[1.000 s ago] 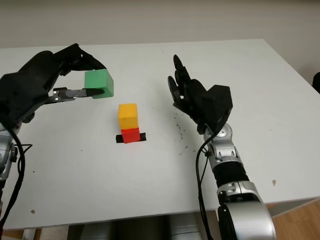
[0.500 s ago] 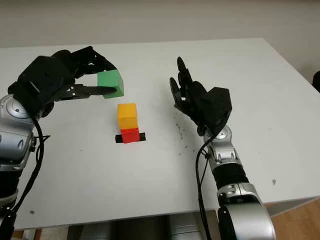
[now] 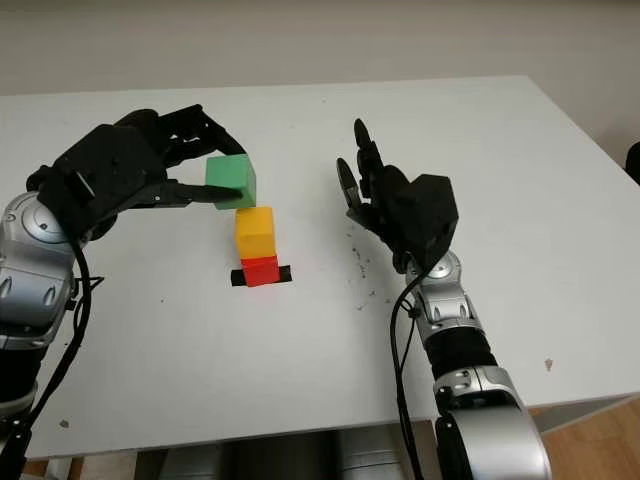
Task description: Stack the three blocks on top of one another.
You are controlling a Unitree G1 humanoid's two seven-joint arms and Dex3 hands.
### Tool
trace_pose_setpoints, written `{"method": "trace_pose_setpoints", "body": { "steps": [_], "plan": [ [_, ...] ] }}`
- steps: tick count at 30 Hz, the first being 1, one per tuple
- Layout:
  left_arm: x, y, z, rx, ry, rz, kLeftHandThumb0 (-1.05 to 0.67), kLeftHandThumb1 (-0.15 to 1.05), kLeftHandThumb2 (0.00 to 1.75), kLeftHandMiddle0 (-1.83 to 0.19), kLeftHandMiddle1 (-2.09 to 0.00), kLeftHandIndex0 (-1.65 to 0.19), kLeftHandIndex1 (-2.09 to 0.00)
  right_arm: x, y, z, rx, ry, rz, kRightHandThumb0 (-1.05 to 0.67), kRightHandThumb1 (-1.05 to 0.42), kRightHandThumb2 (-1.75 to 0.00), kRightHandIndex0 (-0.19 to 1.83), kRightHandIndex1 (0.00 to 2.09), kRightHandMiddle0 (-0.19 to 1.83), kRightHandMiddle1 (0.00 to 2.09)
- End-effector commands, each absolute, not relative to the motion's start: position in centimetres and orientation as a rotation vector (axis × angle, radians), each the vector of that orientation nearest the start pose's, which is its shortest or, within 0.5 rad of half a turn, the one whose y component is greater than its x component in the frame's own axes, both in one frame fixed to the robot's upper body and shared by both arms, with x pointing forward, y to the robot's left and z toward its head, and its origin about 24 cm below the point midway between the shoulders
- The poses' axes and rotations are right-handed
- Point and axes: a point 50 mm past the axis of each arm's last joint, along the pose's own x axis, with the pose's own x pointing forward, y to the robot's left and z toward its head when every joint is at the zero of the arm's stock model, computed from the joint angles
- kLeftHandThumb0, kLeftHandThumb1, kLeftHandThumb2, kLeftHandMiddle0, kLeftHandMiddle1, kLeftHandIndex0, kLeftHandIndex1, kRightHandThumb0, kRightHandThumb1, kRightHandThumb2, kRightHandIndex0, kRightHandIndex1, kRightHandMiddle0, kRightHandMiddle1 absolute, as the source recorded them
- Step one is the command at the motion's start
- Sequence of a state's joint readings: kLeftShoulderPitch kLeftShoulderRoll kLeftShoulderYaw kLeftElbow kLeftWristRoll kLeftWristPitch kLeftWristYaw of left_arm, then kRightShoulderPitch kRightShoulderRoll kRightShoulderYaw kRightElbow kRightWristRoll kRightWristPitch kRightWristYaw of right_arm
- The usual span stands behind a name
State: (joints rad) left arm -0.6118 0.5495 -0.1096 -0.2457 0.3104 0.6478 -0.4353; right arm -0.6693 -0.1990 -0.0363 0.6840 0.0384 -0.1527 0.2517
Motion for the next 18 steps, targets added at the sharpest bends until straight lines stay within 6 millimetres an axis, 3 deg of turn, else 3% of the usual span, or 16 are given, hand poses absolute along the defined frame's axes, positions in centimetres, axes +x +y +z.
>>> {"method": "trace_pose_setpoints", "body": {
  "steps": [1,18],
  "plan": [
    [31.43,17.65,22.56,0.819,-0.083,-0.208,-0.34,1.05,0.09,-0.33,-0.08,-0.37,-1.45,36.90,-15.31,10.71,-0.169,-0.126,0.284,-0.79,-1.05,-0.66,-0.19,0.00,-0.19,0.00],
    [31.39,17.35,22.19,0.795,-0.045,-0.232,-0.33,1.05,0.07,-0.34,-0.07,-0.36,-1.51,36.82,-15.14,10.65,-0.175,-0.119,0.286,-0.80,-1.05,-0.65,-0.19,0.00,-0.19,0.00]
  ]
}}
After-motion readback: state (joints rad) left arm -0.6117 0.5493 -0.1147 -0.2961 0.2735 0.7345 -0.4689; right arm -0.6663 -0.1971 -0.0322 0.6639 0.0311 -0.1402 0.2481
